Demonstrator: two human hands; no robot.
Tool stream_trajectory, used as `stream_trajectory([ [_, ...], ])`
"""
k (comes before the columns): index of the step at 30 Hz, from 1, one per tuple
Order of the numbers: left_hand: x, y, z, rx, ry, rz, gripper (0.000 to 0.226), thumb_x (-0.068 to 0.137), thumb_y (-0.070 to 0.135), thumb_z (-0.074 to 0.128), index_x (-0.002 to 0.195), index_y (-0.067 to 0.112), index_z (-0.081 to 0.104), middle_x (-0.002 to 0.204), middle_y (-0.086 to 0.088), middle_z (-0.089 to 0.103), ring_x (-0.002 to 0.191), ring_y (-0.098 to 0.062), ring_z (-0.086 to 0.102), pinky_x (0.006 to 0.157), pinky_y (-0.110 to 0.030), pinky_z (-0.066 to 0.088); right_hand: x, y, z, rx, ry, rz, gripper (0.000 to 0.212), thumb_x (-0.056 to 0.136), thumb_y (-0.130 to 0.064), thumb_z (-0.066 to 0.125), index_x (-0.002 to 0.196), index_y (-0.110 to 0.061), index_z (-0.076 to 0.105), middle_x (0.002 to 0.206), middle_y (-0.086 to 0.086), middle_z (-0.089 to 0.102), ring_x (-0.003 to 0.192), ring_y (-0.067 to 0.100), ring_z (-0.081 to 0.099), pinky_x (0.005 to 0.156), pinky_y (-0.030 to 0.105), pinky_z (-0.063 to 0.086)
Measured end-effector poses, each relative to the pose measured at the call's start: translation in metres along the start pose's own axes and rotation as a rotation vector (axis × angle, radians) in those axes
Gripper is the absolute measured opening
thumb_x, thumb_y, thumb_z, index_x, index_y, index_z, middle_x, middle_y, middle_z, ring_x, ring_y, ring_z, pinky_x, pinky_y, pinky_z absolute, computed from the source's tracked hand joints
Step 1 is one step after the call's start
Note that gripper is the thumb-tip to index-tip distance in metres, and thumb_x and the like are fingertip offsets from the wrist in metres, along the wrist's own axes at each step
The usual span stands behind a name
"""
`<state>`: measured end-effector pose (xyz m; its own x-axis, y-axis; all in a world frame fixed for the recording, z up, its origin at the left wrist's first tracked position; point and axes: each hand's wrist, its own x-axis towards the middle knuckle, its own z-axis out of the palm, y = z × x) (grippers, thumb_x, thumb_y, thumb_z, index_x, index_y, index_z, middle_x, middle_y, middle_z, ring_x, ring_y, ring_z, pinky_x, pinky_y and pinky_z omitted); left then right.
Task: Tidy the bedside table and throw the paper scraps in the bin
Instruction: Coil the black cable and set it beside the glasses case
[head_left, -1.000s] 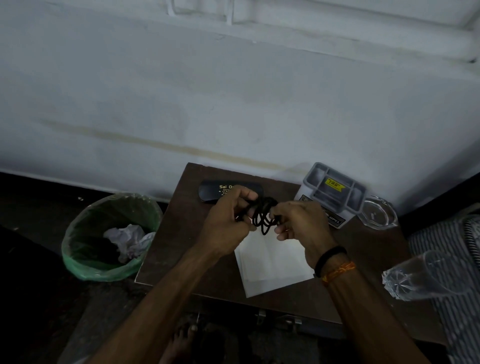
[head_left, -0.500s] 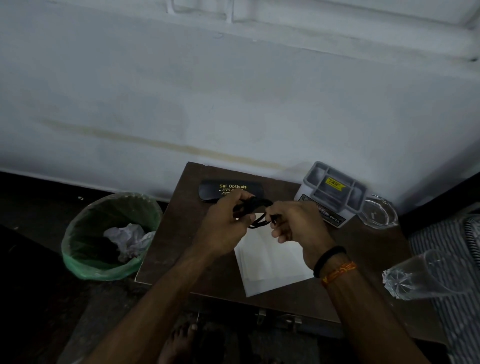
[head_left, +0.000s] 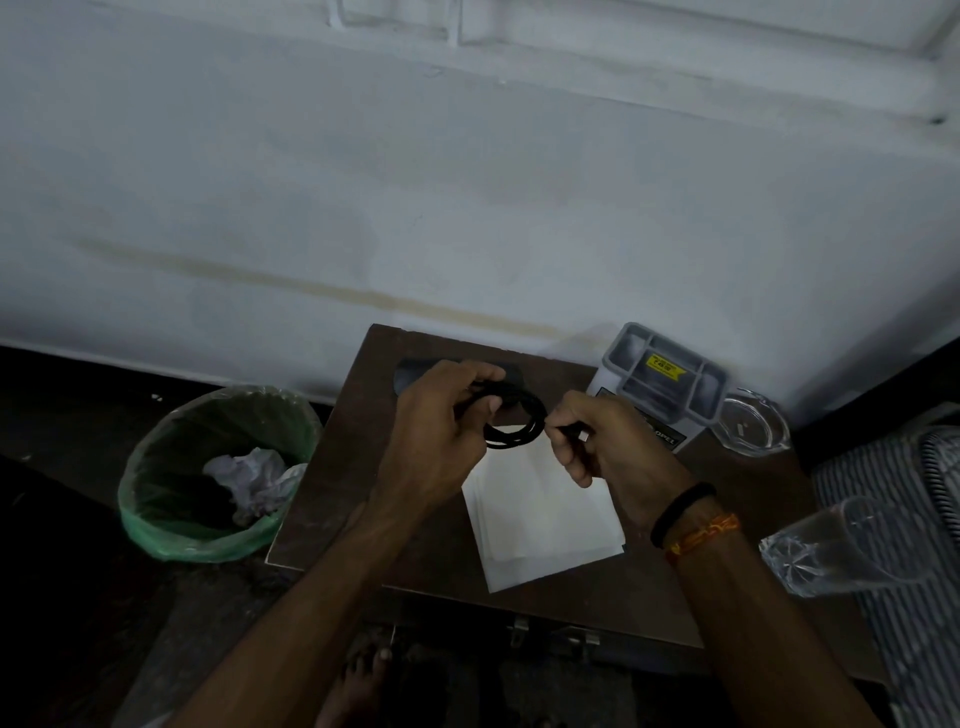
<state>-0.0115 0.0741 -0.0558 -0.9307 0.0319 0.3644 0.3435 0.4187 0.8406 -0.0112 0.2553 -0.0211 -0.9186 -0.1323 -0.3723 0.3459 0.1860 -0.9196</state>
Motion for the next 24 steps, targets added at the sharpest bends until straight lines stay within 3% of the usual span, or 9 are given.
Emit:
stream_trajectory([
  [6,0.002,0.002,-0.003,0.226,-0.023,0.103,0.026,0.089,0.0,0.064,0.114,0.003,0.069,0.109,-0.01,0.067,0.096,-0.015,0.062,0.083,0.0,0.039,-0.003,-0.004,-0.007,-0.019,-0.11,-0.068,0.032,0.088,-0.012,0.046,0.059,-0.002,0.051,0.057,0.013,0.045,0.047,0.023,0.034,0.049,0.034,0.03],
  [10,0.004,-0.001,-0.003,0.243,-0.082,0.071,0.03,0.09,-0.002,0.059,0.119,0.004,0.065,0.114,-0.011,0.062,0.097,-0.015,0.059,0.081,0.0,0.037,0.001,-0.002,-0.014,-0.071,-0.15,-0.109,0.029,0.082,-0.018,0.052,0.058,-0.006,0.059,0.057,0.01,0.053,0.049,0.019,0.044,0.047,0.027,0.036],
  [14,-0.001,-0.012,-0.003,0.128,-0.157,-0.088,0.031,0.092,-0.005,0.055,0.121,0.005,0.062,0.12,-0.01,0.061,0.106,-0.011,0.057,0.09,-0.009,0.045,0.003,0.014,-0.016,-0.414,-0.051,-0.242,0.024,0.092,-0.008,0.057,0.077,-0.013,0.075,0.074,-0.003,0.073,0.066,0.003,0.064,0.059,0.015,0.046],
  [16,-0.003,-0.014,-0.002,0.073,-0.176,-0.154,0.031,0.093,-0.005,0.055,0.122,0.004,0.061,0.12,-0.01,0.062,0.1,-0.006,0.057,0.082,-0.003,0.045,0.005,0.022,-0.013,-0.599,0.011,-0.326,0.017,0.091,-0.013,0.062,0.085,-0.021,0.076,0.085,-0.009,0.074,0.078,-0.004,0.065,0.068,0.008,0.047],
  [18,-0.003,-0.014,-0.001,0.036,-0.191,-0.194,0.032,0.093,-0.004,0.056,0.123,0.005,0.059,0.116,-0.009,0.064,0.087,-0.006,0.061,0.074,-0.002,0.047,0.006,0.026,-0.008,-0.673,0.067,-0.356,0.009,0.089,-0.018,0.068,0.09,-0.022,0.076,0.086,-0.014,0.072,0.079,-0.007,0.064,0.068,0.005,0.045],
  [21,-0.002,-0.013,0.0,-0.014,-0.201,-0.237,0.032,0.092,-0.001,0.059,0.121,0.012,0.057,0.115,-0.001,0.064,0.088,-0.007,0.065,0.074,-0.003,0.049,0.01,0.026,-0.003,-0.605,0.095,-0.259,0.002,0.083,-0.017,0.074,0.086,-0.017,0.074,0.076,-0.006,0.074,0.07,0.004,0.068,0.064,0.017,0.053],
  [24,-0.002,-0.012,0.001,-0.123,-0.217,-0.292,0.035,0.088,-0.002,0.065,0.116,0.017,0.058,0.117,0.006,0.062,0.105,-0.007,0.062,0.084,-0.01,0.052,0.01,0.022,-0.002,-0.328,0.071,-0.088,0.022,0.076,-0.011,0.081,0.093,-0.014,0.068,0.082,0.003,0.076,0.073,0.015,0.072,0.058,0.023,0.055],
])
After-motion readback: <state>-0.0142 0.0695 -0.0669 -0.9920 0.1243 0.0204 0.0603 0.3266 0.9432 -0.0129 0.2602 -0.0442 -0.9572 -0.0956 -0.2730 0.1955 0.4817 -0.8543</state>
